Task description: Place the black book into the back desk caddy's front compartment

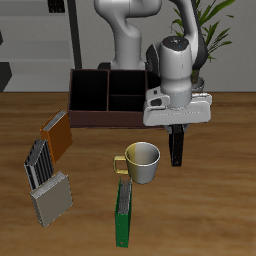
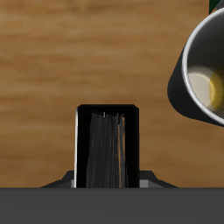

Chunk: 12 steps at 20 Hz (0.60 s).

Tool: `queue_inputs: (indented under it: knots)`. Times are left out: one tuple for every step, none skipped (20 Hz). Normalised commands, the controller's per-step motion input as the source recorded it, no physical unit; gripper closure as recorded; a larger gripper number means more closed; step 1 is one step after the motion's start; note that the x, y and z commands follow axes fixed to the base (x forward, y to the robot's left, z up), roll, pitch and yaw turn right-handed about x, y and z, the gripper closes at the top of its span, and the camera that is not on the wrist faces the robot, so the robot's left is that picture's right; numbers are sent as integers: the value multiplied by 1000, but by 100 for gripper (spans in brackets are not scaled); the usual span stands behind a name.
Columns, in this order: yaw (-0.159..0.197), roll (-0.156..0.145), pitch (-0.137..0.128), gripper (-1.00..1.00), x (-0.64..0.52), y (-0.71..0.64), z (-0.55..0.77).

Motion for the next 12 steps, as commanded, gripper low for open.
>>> queue_inputs:
  knots:
    - [58, 62, -42, 100, -16, -186, 580]
    - [0, 0, 0, 100, 0, 0, 0]
    - [195, -82, -205, 100, 11, -668, 1499]
    - [115, 36, -91, 100, -62, -276, 844]
    - [41, -33, -86, 100, -63, -429, 873]
    - [140, -41, -170, 100, -146, -368, 941]
    - [128, 21, -135, 100, -147, -409, 885]
    - [99, -55, -123, 100, -146, -457, 898]
    - [37, 31, -31, 100, -124, -415, 771]
    - [127, -31, -76, 100, -175, -468, 765]
    - [100, -25, -75, 100, -179, -327, 578]
    - [129, -12, -131, 100, -214, -454, 732]
